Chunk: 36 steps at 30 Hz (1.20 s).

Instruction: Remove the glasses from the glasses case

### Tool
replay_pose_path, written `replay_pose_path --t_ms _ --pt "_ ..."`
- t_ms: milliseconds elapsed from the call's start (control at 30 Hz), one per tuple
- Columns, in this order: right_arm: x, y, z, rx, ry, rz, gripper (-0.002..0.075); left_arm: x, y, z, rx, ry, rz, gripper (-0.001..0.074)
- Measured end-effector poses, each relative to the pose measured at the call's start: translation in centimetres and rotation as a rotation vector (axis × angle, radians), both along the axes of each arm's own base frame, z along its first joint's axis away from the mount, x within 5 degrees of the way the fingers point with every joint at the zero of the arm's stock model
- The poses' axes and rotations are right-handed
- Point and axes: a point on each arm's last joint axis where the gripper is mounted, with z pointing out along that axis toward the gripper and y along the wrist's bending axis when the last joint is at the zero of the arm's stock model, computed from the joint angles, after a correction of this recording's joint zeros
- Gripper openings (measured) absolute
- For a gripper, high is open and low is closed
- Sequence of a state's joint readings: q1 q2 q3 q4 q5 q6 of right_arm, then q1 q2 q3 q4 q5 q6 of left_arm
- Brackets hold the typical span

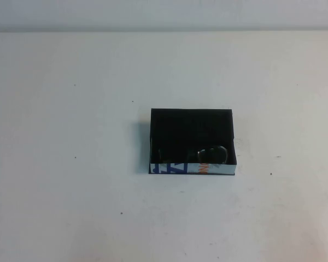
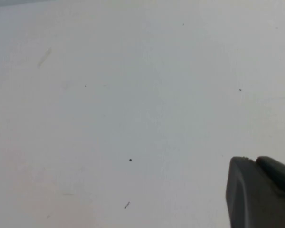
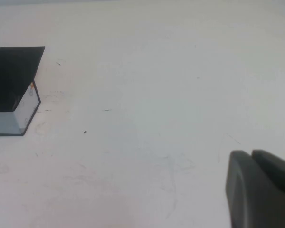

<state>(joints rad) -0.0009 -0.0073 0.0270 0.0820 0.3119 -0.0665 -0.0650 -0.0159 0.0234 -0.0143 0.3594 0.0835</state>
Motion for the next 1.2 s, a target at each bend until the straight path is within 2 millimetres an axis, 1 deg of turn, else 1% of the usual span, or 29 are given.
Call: replay_pose_path --t_ms 1200 --pt "0.0 0.05 0.01 0.017 0.0 0.001 -0.0018 0.0 0.0 0.0 0.0 0.0 0.0 -0.0004"
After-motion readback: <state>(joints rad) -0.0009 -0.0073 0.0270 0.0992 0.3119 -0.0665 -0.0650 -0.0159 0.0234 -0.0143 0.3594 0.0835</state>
